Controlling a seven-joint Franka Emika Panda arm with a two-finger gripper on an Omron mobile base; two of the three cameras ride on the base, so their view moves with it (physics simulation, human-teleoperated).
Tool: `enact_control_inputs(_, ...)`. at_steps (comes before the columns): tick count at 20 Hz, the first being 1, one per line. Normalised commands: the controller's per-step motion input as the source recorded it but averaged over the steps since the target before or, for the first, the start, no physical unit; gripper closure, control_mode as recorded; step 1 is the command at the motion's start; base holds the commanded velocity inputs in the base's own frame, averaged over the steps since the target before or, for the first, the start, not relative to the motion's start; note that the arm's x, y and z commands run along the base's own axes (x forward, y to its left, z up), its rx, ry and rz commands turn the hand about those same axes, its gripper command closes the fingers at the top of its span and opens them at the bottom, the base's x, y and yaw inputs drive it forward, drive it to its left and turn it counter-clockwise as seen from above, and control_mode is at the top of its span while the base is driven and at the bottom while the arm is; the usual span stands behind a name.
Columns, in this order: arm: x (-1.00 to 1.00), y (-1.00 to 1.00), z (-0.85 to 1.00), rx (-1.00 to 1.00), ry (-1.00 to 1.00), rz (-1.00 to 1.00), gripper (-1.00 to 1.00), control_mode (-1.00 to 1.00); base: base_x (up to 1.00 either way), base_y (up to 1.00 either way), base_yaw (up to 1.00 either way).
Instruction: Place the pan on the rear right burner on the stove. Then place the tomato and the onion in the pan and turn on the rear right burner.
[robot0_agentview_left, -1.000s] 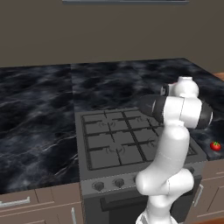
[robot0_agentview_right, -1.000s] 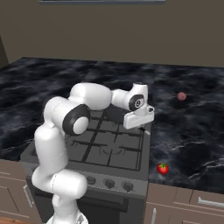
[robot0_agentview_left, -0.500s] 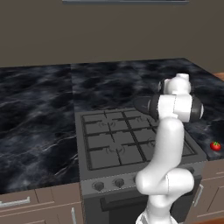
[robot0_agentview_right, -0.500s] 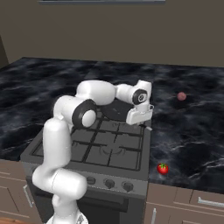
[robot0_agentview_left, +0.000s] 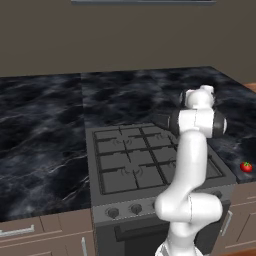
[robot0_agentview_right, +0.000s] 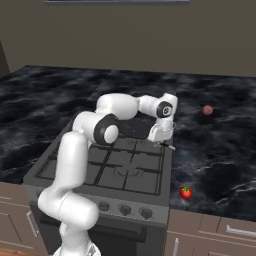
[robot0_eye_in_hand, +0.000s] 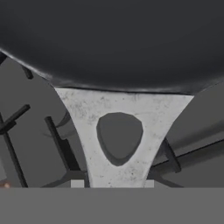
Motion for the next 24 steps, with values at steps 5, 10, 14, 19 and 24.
enact_control_inputs(5, 0.02, 0.02, -0.08, 0.01, 0.00, 0.01, 1.00, -1.00, 0.00, 0.00, 0.00)
enact_control_inputs(10, 0.00, 0.02, 0.00, -0.08, -0.07, 0.00, 1.00, -1.00, 0.00, 0.00, 0.00)
enact_control_inputs(14, 0.00, 0.04, 0.00, -0.12, -0.11, 0.00, 1.00, -1.00, 0.00, 0.00, 0.00)
enact_control_inputs(19, -0.05, 0.11, -0.07, -0.13, -0.12, 0.00, 1.00, -1.00, 0.00, 0.00, 0.00)
enact_control_inputs(24, -0.20, 0.17, -0.20, -0.12, -0.10, 0.00, 1.00, -1.00, 0.00, 0.00, 0.00)
